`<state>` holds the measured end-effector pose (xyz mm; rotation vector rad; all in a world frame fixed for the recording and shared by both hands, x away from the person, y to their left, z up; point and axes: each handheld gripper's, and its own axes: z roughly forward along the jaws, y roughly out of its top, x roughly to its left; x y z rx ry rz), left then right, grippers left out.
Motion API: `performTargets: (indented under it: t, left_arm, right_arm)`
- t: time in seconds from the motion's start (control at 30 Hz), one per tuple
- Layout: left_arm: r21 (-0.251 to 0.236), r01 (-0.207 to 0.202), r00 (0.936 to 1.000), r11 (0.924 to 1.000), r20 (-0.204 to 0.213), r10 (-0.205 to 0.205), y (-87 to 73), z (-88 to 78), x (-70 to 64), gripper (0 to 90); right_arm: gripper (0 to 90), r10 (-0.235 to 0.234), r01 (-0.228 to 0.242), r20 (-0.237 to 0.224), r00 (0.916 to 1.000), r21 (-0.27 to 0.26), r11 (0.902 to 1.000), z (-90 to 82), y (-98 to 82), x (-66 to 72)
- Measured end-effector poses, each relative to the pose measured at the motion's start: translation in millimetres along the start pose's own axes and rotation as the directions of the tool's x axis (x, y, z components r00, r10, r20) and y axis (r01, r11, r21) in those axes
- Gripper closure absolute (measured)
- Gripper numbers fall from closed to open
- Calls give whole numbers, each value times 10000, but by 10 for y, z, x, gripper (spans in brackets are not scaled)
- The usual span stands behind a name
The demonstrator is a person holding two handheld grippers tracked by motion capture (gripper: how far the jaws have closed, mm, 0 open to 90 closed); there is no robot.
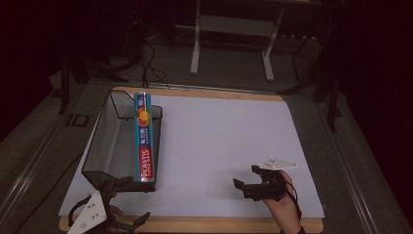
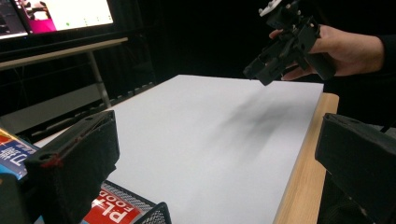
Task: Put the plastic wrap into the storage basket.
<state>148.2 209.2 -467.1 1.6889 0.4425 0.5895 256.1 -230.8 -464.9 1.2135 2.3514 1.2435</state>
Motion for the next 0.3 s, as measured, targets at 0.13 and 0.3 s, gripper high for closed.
performTargets:
  t: [0.13, 0.3]
  left_arm:
    - [-36, 5, 10000, 10000, -16, -5, 2, -9, -1, 6]
    - [-67, 37, 10000, 10000, -25, -37, 3, -16, 7, 6]
  right_arm:
    - [118, 4, -4, 36, 10000, 27, 10000, 25, -26, -32]
    - [117, -22, 23, -66, 10000, 121, 9999, 68, -44, -42]
